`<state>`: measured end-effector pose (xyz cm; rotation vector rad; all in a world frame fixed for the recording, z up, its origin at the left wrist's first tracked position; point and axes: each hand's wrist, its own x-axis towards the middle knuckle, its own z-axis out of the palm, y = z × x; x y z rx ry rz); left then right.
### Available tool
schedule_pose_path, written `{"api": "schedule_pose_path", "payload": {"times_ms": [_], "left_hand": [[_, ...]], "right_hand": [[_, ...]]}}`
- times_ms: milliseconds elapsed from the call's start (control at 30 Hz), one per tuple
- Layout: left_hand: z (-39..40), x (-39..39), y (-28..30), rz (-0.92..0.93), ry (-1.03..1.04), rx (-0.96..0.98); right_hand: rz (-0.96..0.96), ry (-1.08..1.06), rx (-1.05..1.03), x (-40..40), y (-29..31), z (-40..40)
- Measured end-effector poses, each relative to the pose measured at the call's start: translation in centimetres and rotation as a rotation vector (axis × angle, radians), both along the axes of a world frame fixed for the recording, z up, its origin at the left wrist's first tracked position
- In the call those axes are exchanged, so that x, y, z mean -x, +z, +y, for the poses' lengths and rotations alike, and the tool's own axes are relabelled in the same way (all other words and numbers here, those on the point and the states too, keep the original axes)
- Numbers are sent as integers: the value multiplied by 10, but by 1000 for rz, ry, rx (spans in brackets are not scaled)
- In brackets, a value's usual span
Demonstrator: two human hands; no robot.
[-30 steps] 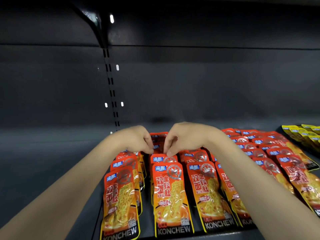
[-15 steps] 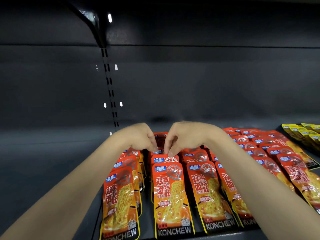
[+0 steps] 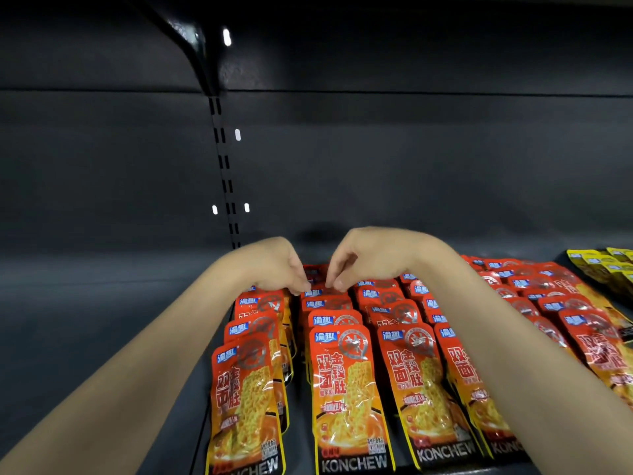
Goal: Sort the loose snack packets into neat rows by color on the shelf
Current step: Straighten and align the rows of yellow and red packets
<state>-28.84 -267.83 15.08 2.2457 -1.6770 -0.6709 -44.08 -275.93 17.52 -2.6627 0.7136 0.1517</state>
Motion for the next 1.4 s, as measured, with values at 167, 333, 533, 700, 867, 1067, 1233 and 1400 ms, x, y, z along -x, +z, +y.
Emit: {"api": "schedule_pose_path", "payload": {"times_ms": [167,333,533,700,867,1067,1233,1400], "left_hand": [[-1,-14,15,-72,23,21],[1,-37,22,-125,41,34],[6,-66,10,-129,104,51],[2,-78,-6,-111,147,69],[-1,-88,-15,-65,145,39],[-1,-92,-23,-4,134,12],[-2,-93,-30,42,112,-4],[-4,-91,-33,56,105,11]], "right_hand": [[-32,-5,20,-15,12,-6],[-91,-53,65,-35,19,-13],[-82,-69,79,-62,11,-16],[-14,-91,113,-91,-2,-18],[98,-108,254,-110,-20,-25],[83,-184,249,-121,-37,-30],[52,-217,214,-120,-40,-31],[10,-219,213,-119,-40,-30]]}}
